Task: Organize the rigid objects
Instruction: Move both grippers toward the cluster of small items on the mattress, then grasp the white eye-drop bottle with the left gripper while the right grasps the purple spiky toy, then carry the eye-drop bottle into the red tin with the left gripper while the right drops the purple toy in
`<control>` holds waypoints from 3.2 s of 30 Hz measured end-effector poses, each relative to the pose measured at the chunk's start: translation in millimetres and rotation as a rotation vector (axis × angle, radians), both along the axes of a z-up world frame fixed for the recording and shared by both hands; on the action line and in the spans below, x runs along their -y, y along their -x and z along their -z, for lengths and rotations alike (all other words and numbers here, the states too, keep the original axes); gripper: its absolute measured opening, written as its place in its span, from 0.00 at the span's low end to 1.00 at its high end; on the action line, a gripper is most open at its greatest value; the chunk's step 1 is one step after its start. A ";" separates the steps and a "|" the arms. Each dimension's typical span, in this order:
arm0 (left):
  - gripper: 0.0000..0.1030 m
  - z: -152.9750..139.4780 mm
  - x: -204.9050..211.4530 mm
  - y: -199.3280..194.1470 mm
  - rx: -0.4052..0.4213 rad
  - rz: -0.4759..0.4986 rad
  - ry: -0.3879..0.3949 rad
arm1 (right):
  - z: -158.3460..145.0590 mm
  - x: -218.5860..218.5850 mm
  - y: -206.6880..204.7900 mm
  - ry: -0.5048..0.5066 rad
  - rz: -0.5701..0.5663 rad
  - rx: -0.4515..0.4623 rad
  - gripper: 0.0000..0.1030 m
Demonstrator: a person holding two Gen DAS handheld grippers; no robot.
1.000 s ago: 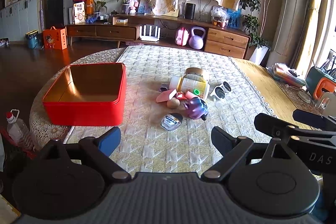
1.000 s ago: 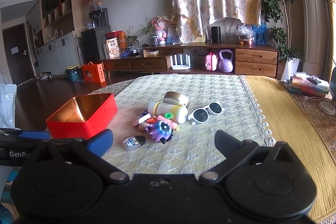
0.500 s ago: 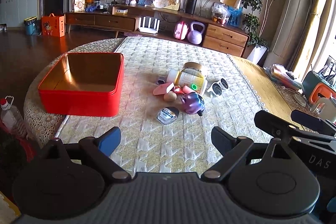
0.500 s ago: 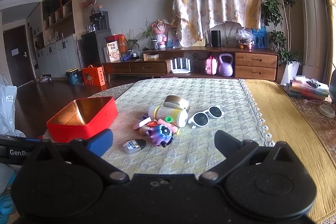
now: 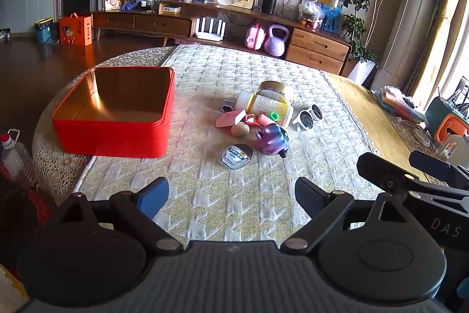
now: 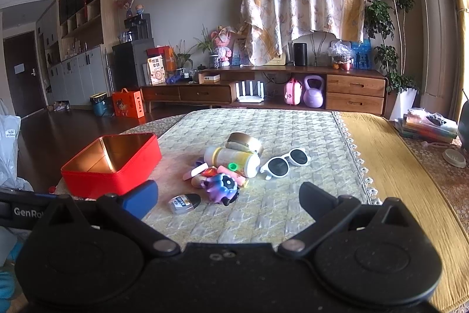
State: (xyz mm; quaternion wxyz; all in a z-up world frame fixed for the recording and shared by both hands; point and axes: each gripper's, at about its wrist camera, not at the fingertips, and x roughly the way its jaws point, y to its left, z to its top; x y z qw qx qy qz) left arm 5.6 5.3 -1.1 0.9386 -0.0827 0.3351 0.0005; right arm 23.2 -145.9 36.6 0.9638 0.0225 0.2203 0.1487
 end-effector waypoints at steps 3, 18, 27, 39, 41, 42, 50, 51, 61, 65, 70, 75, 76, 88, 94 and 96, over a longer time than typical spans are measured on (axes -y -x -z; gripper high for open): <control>0.91 2.4 0.2 -2.2 -0.003 -0.001 -0.006 | 3.9 0.8 -3.8 -0.006 -0.005 -0.019 0.99; 0.91 25.9 -6.4 -66.1 0.063 0.077 -0.077 | 15.2 -0.9 -79.3 0.048 -0.076 -0.109 0.87; 0.91 65.7 -8.3 -117.6 -0.017 0.169 -0.080 | 36.0 -21.3 -143.1 0.066 -0.164 -0.252 0.82; 0.80 96.2 1.1 -144.5 -0.026 0.232 -0.126 | 66.6 -39.4 -180.3 0.053 -0.193 -0.418 0.65; 0.73 98.3 2.4 -149.3 -0.037 0.237 -0.125 | 69.9 -38.4 -183.5 0.042 -0.188 -0.434 0.63; 0.69 99.2 1.9 -150.4 -0.043 0.246 -0.112 | 71.2 -37.6 -184.6 0.036 -0.185 -0.439 0.62; 0.55 101.3 3.4 -151.0 -0.037 0.261 -0.116 | 76.0 -37.3 -189.4 0.007 -0.188 -0.468 0.57; 0.51 101.2 3.7 -151.0 -0.036 0.260 -0.117 | 76.5 -36.9 -189.5 0.001 -0.188 -0.472 0.56; 0.39 98.6 4.5 -149.8 -0.046 0.252 -0.131 | 76.6 -41.7 -189.2 0.008 -0.183 -0.469 0.51; 0.39 94.9 0.2 -146.3 -0.056 0.230 -0.121 | 72.4 -42.0 -183.0 0.034 -0.179 -0.448 0.51; 0.39 82.0 -7.0 -139.9 -0.049 0.204 -0.106 | 62.1 -40.3 -177.5 0.046 -0.188 -0.422 0.51; 0.39 63.8 -19.8 -134.2 -0.052 0.166 -0.082 | 46.2 -41.6 -170.2 0.058 -0.206 -0.387 0.51; 0.39 58.7 -23.0 -133.4 -0.050 0.160 -0.078 | 42.5 -42.9 -168.6 0.061 -0.212 -0.378 0.51; 0.39 11.1 -76.0 -128.4 -0.023 0.044 -0.076 | 1.7 -76.1 -156.7 0.114 -0.315 -0.284 0.51; 0.39 -2.4 -108.0 -133.2 -0.016 -0.017 -0.086 | -12.6 -108.6 -155.1 0.166 -0.382 -0.231 0.51; 0.39 -3.2 -120.3 -136.3 -0.022 -0.035 -0.084 | -14.9 -120.3 -155.1 0.180 -0.405 -0.221 0.51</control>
